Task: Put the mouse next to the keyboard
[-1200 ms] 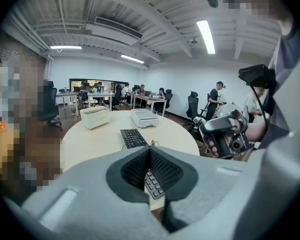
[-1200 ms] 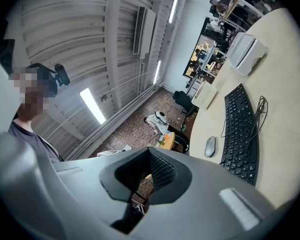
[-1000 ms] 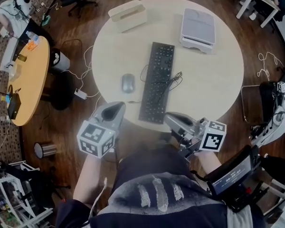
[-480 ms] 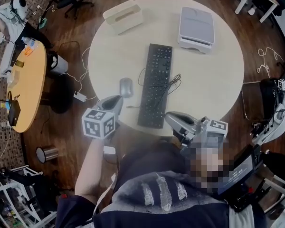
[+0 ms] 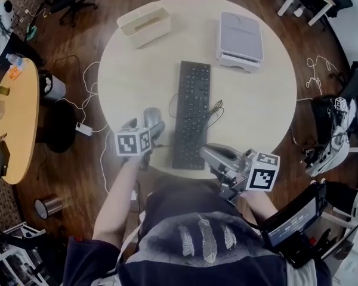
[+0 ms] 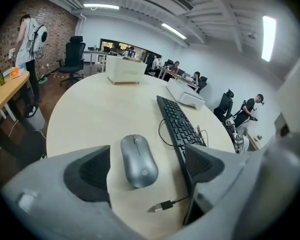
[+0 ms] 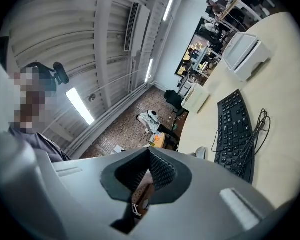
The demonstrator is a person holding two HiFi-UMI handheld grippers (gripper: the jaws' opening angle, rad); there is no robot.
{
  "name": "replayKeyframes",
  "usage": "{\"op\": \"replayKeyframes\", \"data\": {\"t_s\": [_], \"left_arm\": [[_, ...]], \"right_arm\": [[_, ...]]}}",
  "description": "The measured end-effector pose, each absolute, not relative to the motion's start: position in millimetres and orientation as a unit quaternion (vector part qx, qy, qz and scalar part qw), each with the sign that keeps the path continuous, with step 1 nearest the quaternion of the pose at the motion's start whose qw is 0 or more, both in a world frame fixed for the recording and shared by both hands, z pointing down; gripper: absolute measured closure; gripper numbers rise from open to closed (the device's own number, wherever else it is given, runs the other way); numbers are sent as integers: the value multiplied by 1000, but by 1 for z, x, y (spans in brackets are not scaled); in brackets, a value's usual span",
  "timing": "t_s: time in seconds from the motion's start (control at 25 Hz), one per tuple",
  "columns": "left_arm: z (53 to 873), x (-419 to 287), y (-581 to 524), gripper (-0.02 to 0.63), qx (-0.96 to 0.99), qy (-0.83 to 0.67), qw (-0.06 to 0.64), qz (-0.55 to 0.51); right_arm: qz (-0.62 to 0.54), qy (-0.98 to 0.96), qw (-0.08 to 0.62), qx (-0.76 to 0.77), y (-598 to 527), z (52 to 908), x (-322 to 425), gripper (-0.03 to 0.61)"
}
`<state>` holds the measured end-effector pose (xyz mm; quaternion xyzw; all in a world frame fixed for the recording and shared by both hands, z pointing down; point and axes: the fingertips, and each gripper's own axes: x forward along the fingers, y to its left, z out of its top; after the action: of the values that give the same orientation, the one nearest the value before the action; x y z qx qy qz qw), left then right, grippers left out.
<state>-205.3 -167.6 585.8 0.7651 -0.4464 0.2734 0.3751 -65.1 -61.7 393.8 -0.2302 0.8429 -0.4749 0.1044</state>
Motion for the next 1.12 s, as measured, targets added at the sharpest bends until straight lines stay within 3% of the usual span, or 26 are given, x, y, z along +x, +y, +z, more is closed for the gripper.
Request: {"op": "replayKeyframes", "data": {"t_s": [0.36,0.52,0.72,0.8,1.12], "left_arm": [[633,-203,-184,144,741,-442,399,311],[643,-204,-184,147,737,-450,375,337],[647,-214,-184,212,744,-486,323,327],[647,-222,-187,337,742,-492,315,330],[647,-227,-187,345,753,-467,316,340]], "right_arm": [[-485,828,100,-262,-79,400,-65,580],[-484,826,99,-270,-85,402,-61,580],[-485,825,92,-273,-85,408,-59,580],[-483,828,87,-273,-86,409,-58,580],[-473,837,83,-263,-85,405,-65,580]]}}
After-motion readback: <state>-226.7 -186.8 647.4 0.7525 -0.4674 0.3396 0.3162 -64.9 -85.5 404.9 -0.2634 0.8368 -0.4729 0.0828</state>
